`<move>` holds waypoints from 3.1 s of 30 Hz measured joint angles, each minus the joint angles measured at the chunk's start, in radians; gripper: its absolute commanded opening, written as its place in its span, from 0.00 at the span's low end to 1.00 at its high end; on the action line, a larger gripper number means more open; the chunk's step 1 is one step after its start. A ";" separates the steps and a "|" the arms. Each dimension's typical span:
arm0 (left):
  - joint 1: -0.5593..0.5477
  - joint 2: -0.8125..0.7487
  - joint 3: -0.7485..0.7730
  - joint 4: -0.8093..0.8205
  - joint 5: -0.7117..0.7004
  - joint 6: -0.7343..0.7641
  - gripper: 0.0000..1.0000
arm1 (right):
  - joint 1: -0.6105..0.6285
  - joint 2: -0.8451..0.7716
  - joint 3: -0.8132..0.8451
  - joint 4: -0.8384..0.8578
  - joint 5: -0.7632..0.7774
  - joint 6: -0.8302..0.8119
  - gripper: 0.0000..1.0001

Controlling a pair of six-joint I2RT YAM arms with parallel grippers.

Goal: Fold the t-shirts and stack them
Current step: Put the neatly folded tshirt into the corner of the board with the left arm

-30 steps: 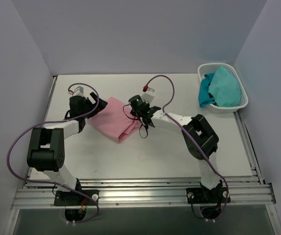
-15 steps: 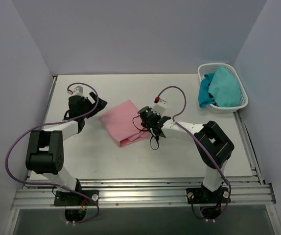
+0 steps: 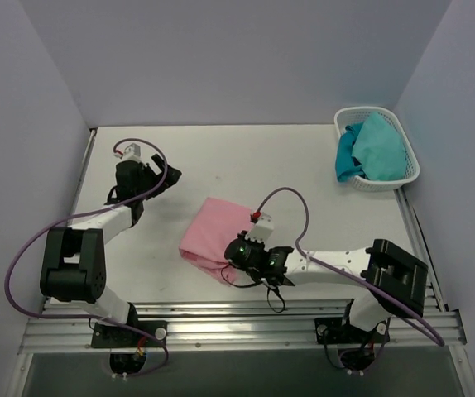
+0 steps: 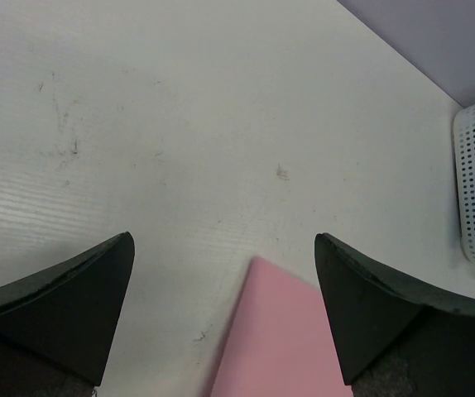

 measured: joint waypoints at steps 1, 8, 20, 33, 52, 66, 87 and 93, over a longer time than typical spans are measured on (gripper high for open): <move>0.000 0.000 0.000 -0.003 -0.003 0.000 0.99 | 0.039 0.007 -0.003 -0.002 0.000 0.020 0.00; -0.006 0.000 0.025 -0.045 -0.021 0.006 0.99 | 0.268 0.156 0.042 -0.072 0.046 0.146 0.71; -0.024 -0.169 0.079 -0.247 -0.102 0.035 0.99 | 0.403 0.098 0.124 -0.314 0.205 0.220 1.00; -0.108 -0.590 0.077 -0.788 -0.265 0.001 0.98 | 0.396 -0.283 0.220 -0.652 0.516 0.251 1.00; -0.506 -0.731 -0.216 -1.086 -0.298 -0.296 0.99 | 0.384 -0.659 0.127 -0.948 0.637 0.376 1.00; -0.580 -0.683 -0.329 -1.139 -0.369 -0.427 0.99 | 0.384 -0.858 0.110 -1.154 0.683 0.501 1.00; -0.743 -0.259 -0.246 -0.667 -0.393 -0.537 0.02 | 0.384 -0.976 0.080 -1.225 0.703 0.495 0.99; -0.751 -0.229 0.091 -0.927 -0.521 -0.412 0.02 | 0.384 -0.923 0.081 -1.223 0.717 0.504 0.99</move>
